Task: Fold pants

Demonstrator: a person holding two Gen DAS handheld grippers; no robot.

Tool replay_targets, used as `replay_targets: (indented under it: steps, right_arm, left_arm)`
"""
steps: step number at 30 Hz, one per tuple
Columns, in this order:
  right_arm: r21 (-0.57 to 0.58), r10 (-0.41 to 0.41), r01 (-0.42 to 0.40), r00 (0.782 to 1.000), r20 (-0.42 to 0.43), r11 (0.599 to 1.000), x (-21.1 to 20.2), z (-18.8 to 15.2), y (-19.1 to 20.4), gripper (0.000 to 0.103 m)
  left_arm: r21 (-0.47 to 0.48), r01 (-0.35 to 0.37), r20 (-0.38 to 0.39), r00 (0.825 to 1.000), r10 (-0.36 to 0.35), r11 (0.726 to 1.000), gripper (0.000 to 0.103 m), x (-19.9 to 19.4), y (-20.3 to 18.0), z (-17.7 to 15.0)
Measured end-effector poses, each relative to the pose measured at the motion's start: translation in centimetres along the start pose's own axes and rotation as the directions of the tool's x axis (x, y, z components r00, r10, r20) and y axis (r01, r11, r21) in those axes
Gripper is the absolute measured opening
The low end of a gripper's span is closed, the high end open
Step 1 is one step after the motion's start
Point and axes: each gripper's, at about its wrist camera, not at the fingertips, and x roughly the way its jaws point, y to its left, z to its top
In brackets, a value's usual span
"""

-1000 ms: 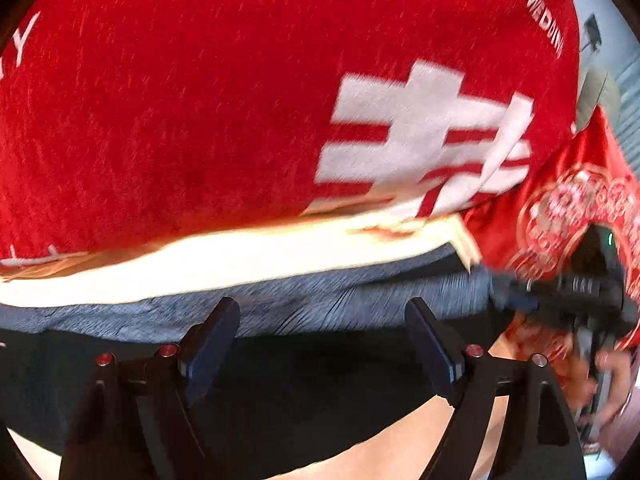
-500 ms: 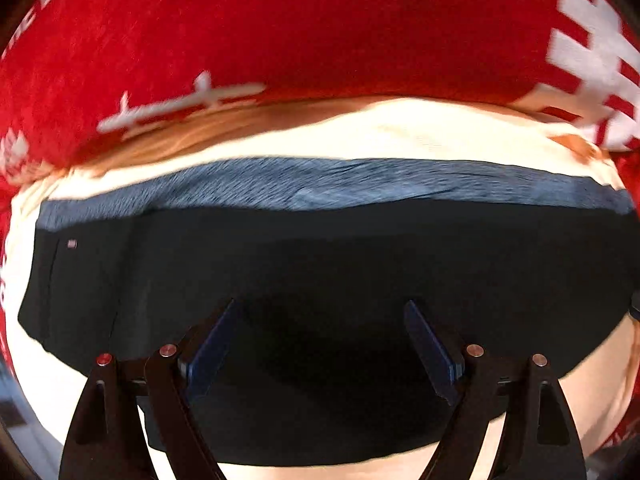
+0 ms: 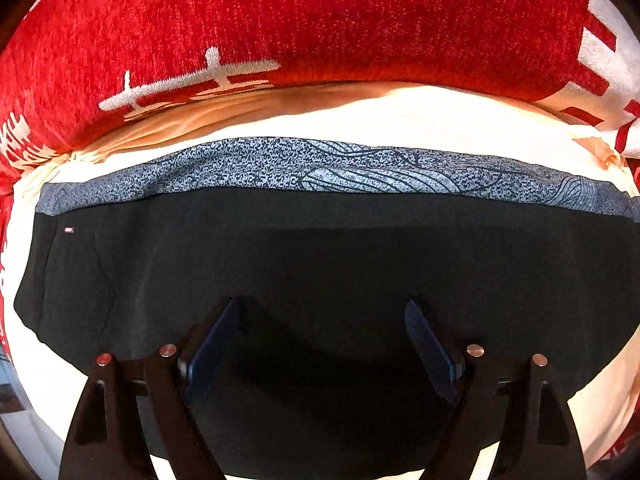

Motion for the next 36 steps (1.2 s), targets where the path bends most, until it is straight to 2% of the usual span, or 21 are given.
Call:
replay_targets:
  steps: [4,6,10,12,14,15,16,17,18,20,22,24,27,31,33,35,36]
  right_arm:
    - [-0.02,0.031,-0.03,0.999,0.026,0.999,0.5,0.9,0.4,0.035]
    - [-0.039,0.003,-0.001,0.999,0.036,0.999,0.6,1.4,1.8,0.007]
    - [-0.239,0.084,-0.037,0.979,0.188,0.97,-4.5,2.4,6.2,0.007]
    - [-0.236,0.088,-0.046,0.981,0.175,0.971,-4.5,3.2,6.2,0.007]
    - [-0.199,0.043,-0.017,0.991,0.126,0.98,-2.7,3.5,4.8,0.007]
    - [-0.19,0.024,-0.008,0.997,0.08,0.982,-1.4,3.3,4.1,0.01]
    - [-0.184,-0.021,0.021,1.0,0.0,0.983,0.4,3.1,3.3,0.011]
    - [-0.168,-0.053,0.042,0.997,-0.058,0.985,1.2,2.6,2.5,0.012]
    - [-0.157,-0.042,0.032,0.997,-0.06,0.987,0.9,2.2,2.0,0.014]
    - [-0.191,-0.053,0.051,0.999,-0.006,0.98,-1.4,0.9,2.3,0.014]
    - [-0.257,0.011,-0.001,0.999,0.039,0.966,-3.6,-0.1,4.0,0.014]
    - [-0.344,0.066,-0.053,0.997,0.027,0.938,-3.8,0.0,6.9,0.014]
    - [-0.44,0.173,-0.172,0.984,-0.039,0.881,-1.0,1.2,12.7,0.014]
    - [-0.461,0.219,-0.261,0.965,-0.143,0.848,5.5,1.4,18.0,0.014]
    - [-0.471,0.174,-0.223,0.974,-0.145,0.853,8.2,1.6,18.9,0.013]
    - [-0.463,0.152,-0.17,0.985,-0.076,0.87,8.3,2.4,18.1,0.008]
    - [-0.432,0.128,-0.126,0.991,-0.024,0.893,7.8,3.4,16.8,0.008]
  left_arm:
    - [0.0,-0.005,0.008,1.0,0.005,1.0,0.085,0.0,-0.8,-1.0]
    - [-0.01,-0.013,0.013,1.0,0.013,1.0,0.085,-0.3,-1.1,-1.1]
    - [-0.026,-0.029,0.049,0.998,0.031,0.999,0.085,-0.9,-0.2,-1.1]
    - [-0.035,-0.056,0.016,0.998,0.056,0.998,0.086,0.3,0.2,-1.1]
    - [-0.059,-0.048,0.018,0.999,0.049,0.997,0.087,0.6,0.7,-1.1]
    - [-0.057,-0.051,0.013,0.999,0.052,0.997,0.087,0.6,0.7,-1.0]
    - [-0.049,-0.057,0.009,0.998,0.058,0.997,0.087,0.2,0.8,-0.8]
    - [-0.042,-0.052,0.012,0.999,0.053,0.998,0.087,-0.3,1.2,-0.6]
    - [-0.034,-0.038,0.024,0.999,0.039,0.999,0.087,-1.0,1.4,-0.4]
    - [-0.015,-0.012,0.067,0.998,0.013,1.0,0.087,-2.3,1.3,0.5]
    - [0.014,-0.005,0.097,0.995,0.004,1.0,0.087,-2.8,0.7,1.7]
    - [0.036,0.0,0.107,0.994,-0.004,0.999,0.087,-2.2,-0.7,3.1]
    - [0.038,0.016,0.104,0.994,-0.02,0.999,0.087,-0.2,-3.2,4.6]
    - [0.013,-0.014,0.092,0.996,0.013,1.0,0.087,2.5,-4.4,5.1]
    - [-0.03,-0.008,0.108,0.994,0.012,1.0,0.087,3.0,-3.2,5.2]
    - [-0.046,-0.03,0.11,0.993,0.035,0.999,0.087,3.3,-1.8,4.9]
    - [-0.048,-0.043,0.107,0.993,0.048,0.998,0.087,3.4,-0.9,4.9]
